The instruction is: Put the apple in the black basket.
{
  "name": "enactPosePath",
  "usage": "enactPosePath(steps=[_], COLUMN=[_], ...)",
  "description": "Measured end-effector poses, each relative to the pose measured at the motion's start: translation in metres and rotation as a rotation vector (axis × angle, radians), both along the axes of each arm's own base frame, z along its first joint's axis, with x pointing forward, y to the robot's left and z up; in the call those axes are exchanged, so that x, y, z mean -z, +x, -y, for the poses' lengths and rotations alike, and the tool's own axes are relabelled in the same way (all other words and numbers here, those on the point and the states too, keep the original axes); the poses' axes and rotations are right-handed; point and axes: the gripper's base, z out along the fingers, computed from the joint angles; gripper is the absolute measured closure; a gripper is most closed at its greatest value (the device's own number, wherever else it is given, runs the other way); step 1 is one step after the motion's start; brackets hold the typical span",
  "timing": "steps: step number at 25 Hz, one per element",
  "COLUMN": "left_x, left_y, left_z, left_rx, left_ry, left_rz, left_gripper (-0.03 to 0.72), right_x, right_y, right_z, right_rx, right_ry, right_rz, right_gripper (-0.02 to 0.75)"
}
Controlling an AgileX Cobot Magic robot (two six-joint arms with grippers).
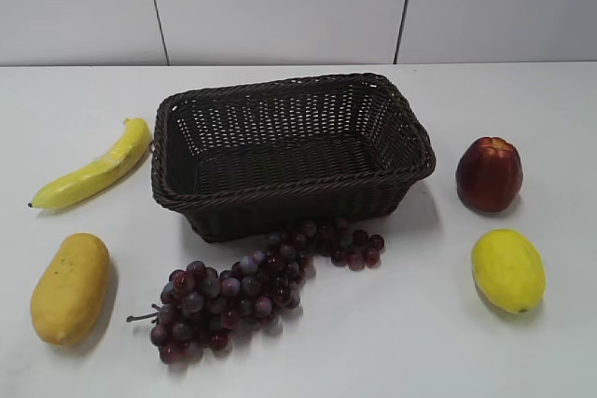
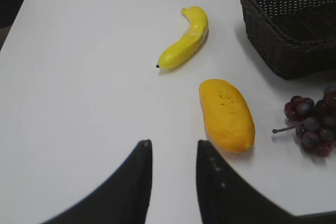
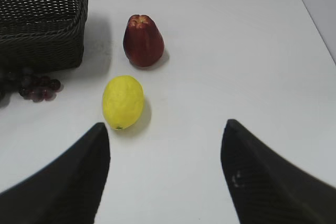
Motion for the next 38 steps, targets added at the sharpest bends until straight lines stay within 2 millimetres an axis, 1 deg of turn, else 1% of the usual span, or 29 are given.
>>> enactPosePath(steps=[22,23,26,27,29,31,34,37,38], left_x=[0.0,0.0,0.0,0.0,0.0,0.0,0.0,0.0,0.0], left_y=[0.0,0.0,0.0,0.0,0.0,0.0,0.0,0.0,0.0], left_z=[0.0,0.0,0.0,0.0,0.0,0.0,0.0,0.0,0.0], left_rx=[0.0,0.0,0.0,0.0,0.0,0.0,0.0,0.0,0.0], left_ry=[0.0,0.0,0.0,0.0,0.0,0.0,0.0,0.0,0.0], left_rz=[0.0,0.0,0.0,0.0,0.0,0.0,0.0,0.0,0.0], left_gripper=[0.465,0.465,0.465,0.465,0.465,0.465,0.465,0.465,0.465], right_x=[0.0,0.0,0.0,0.0,-0.003,-0.012,-0.023,-0.03,-0.032], right_y=[0.0,0.0,0.0,0.0,0.0,0.001,0.012,0.037,0.049], right_z=[0.0,0.0,-0.001,-0.001,-0.001,-0.001,-0.001,-0.001,-0.001], right_rx=[-0.001,-0.001,-0.006,-0.007,-0.007,-0.005,-0.003,0.007,0.011], right_ry=[0.002,0.002,0.009,0.011,0.013,0.019,0.034,0.04,0.042], right_rz=[0.001,0.001,0.003,0.005,0.026,0.102,0.162,0.144,0.134], right_gripper=[0.239,0.229,0.118,0.099,0.081,0.076,0.071,0.071,0.071])
